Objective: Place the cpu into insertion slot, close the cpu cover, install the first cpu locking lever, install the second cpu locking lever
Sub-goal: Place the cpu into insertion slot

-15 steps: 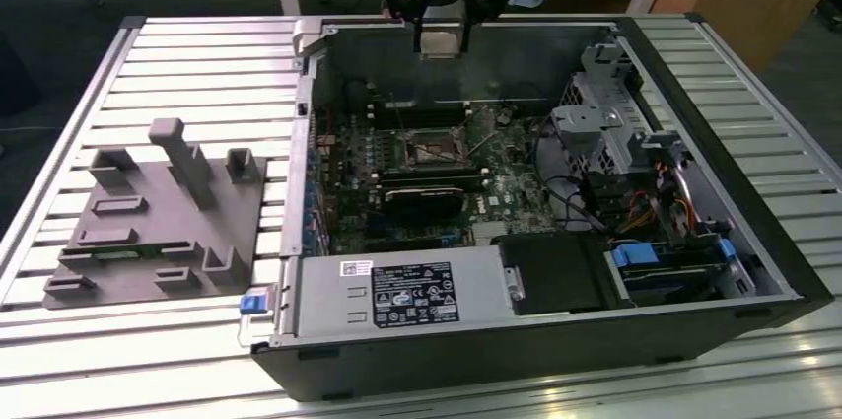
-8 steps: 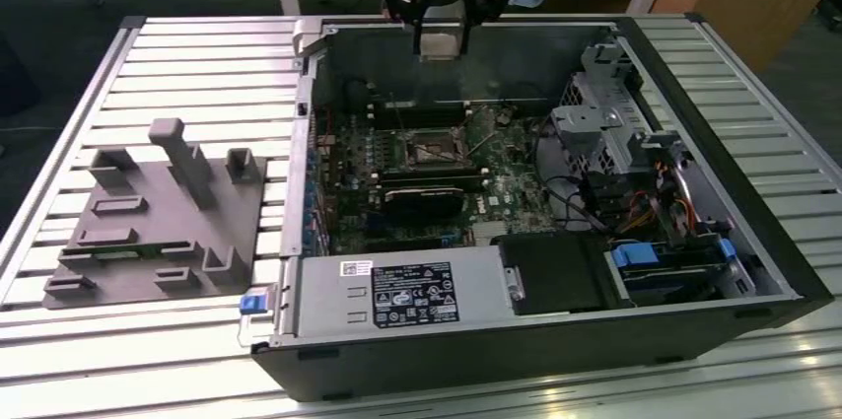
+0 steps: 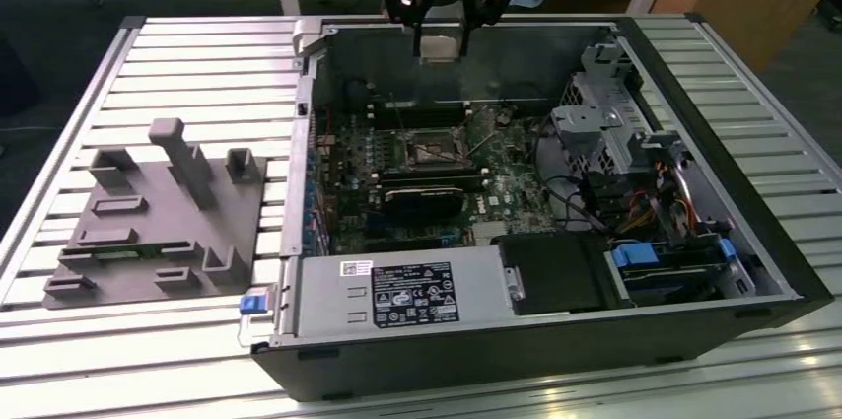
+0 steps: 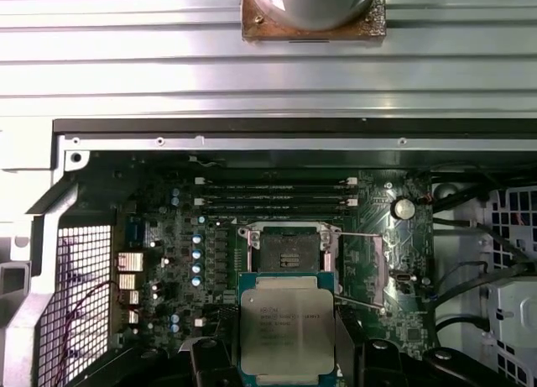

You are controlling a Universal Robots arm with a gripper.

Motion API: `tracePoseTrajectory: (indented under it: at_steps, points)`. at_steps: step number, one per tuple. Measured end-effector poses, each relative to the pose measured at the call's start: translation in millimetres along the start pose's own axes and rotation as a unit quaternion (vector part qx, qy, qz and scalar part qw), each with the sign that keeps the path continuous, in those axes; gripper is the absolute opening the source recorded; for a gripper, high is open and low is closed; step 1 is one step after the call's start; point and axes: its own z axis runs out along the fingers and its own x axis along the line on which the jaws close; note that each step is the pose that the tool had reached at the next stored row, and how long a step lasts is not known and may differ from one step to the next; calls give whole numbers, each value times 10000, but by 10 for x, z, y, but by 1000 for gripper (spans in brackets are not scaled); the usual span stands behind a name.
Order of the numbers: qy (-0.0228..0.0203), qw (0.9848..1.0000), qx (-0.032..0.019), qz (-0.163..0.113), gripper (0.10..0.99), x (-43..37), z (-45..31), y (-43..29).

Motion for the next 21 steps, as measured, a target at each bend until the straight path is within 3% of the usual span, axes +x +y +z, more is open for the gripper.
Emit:
tracePoseTrajectory:
  at_steps: [21]
  points:
    - [0,10000,2,0,537,-2,84,-8]
